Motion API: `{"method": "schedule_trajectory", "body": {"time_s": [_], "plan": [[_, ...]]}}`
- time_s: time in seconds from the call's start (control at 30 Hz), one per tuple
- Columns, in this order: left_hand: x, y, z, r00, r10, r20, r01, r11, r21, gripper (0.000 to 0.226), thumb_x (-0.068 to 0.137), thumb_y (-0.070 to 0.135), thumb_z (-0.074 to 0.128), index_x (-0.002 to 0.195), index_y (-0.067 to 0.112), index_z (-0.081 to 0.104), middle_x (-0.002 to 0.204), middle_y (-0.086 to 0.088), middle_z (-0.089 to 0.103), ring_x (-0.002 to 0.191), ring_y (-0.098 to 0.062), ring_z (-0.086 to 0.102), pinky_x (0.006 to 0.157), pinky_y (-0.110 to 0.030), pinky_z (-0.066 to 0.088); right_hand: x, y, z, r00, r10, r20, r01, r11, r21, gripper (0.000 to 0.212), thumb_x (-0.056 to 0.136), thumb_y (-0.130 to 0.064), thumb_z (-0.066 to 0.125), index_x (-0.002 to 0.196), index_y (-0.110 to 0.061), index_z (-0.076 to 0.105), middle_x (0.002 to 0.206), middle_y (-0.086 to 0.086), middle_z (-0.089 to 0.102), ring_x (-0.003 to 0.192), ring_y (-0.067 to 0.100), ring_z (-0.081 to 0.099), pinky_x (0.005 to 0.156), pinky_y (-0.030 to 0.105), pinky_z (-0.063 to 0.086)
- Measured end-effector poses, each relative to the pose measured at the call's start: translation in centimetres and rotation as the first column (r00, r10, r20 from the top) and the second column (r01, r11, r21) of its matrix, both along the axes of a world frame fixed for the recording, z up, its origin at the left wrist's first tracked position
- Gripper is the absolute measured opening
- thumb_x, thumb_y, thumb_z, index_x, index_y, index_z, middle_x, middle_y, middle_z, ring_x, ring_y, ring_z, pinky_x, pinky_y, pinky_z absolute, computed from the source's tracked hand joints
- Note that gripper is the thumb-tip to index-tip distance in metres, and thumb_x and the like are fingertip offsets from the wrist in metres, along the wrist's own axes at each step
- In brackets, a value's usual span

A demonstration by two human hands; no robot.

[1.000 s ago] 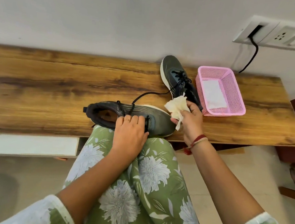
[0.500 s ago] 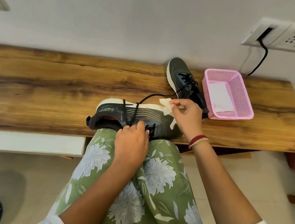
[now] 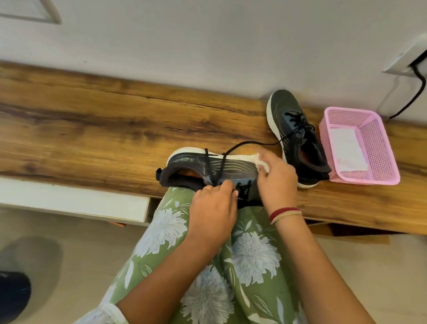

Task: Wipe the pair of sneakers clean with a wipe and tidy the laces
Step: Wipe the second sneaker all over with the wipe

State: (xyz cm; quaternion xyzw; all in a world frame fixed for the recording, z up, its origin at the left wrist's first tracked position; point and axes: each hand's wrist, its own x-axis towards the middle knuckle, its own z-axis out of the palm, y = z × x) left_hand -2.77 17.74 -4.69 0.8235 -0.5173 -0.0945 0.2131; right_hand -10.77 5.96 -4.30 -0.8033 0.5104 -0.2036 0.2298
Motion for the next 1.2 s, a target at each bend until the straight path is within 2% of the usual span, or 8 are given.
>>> {"method": "schedule_trajectory", "body": {"time_s": [0.2,0.43,0.5,0.6,0.7,0.8,0.97,1.2], "plan": [[0.1,0.4,-0.4,1.0,-0.008,-0.004,0.008,0.999,-0.042,0.011,0.089,0.025,0.054,0.084,0.016,0.058,0.061,0.0,0.06,0.058,-0.021,0.056,0.049,-0.029,0.041,2.2,0.4,1.3,0.967,-0.092,0.238,0.085,0.996,0.038,0.027,0.086,-0.002,0.055,0.108,-0.013,0.067,0.111,0.002,0.067,0.103,0.016,0.059,0.089,0.011,0.033],[1.1,0.7,0.1,0.949,0.066,-0.309,-0.067,0.998,0.008,0.01,0.092,0.025,0.052,0.095,0.021,0.06,0.081,0.006,0.067,0.075,-0.015,0.06,0.06,-0.03,0.044,3.7,2.8,-2.4,0.99,0.07,-0.119,-0.084,0.99,-0.117,0.035,0.081,0.003,0.05,0.112,-0.007,0.061,0.107,0.015,0.06,0.087,0.037,0.059,0.071,0.041,0.048],[2.0,0.8,0.9,0.723,0.189,-0.665,-0.273,0.962,-0.023,0.007,0.091,0.022,0.057,0.091,0.022,0.063,0.082,0.01,0.069,0.073,-0.008,0.063,0.063,-0.022,0.047,3.7,3.2,-3.0,0.972,0.099,-0.213,-0.133,0.98,-0.151,0.038,0.078,0.004,0.053,0.113,-0.006,0.06,0.106,0.016,0.06,0.08,0.037,0.06,0.063,0.039,0.048],[3.4,0.6,2.0,0.113,0.3,-0.947,-0.67,0.727,0.15,0.011,0.091,0.014,0.06,0.101,0.012,0.062,0.099,-0.006,0.069,0.094,-0.015,0.065,0.081,-0.023,0.051,4.1,3.2,-3.3,0.955,0.098,-0.281,-0.134,0.985,-0.109,0.038,0.08,0.005,0.051,0.115,-0.008,0.059,0.105,0.015,0.058,0.075,0.036,0.06,0.055,0.036,0.044],[5.4,0.2,2.9,-0.445,0.132,-0.886,-0.69,0.58,0.433,0.021,0.093,0.007,0.055,0.111,-0.005,0.053,0.113,-0.022,0.058,0.112,-0.027,0.057,0.097,-0.031,0.047,4.1,3.1,-3.5,0.95,0.095,-0.299,-0.132,0.985,-0.108,0.036,0.079,0.005,0.051,0.112,-0.008,0.06,0.105,0.014,0.059,0.072,0.035,0.06,0.053,0.035,0.044],[7.4,-0.6,3.8,-0.659,-0.015,-0.752,-0.62,0.578,0.531,0.038,0.095,0.014,0.053,0.119,-0.014,0.046,0.123,-0.028,0.051,0.124,-0.033,0.049,0.107,-0.038,0.038,4.1,3.3,-3.5,0.95,0.093,-0.299,-0.139,0.981,-0.135,0.034,0.076,0.006,0.056,0.106,-0.008,0.062,0.101,0.012,0.06,0.065,0.033,0.06,0.047,0.031,0.042],[9.0,-4.2,2.7,-0.771,-0.037,-0.636,-0.529,0.594,0.606,0.078,0.089,0.047,0.058,0.139,-0.006,0.031,0.139,-0.026,0.041,0.126,-0.035,0.045,0.109,-0.044,0.035,3.9,3.3,-3.8,0.963,0.095,-0.254,-0.137,0.979,-0.153,0.031,0.074,0.006,0.058,0.101,-0.01,0.063,0.097,0.01,0.062,0.062,0.032,0.06,0.046,0.03,0.042],[6.4,-4.8,1.3,-0.654,-0.084,-0.752,-0.697,0.453,0.556,0.047,0.1,0.033,0.043,0.134,0.0,0.042,0.128,-0.013,0.054,0.127,-0.024,0.047,0.103,-0.033,0.036,3.4,3.0,-3.9,0.993,0.065,-0.098,-0.073,0.995,-0.074,0.035,0.08,0.005,0.05,0.108,-0.013,0.063,0.105,0.007,0.063,0.085,0.03,0.062,0.066,0.033,0.047]]}}
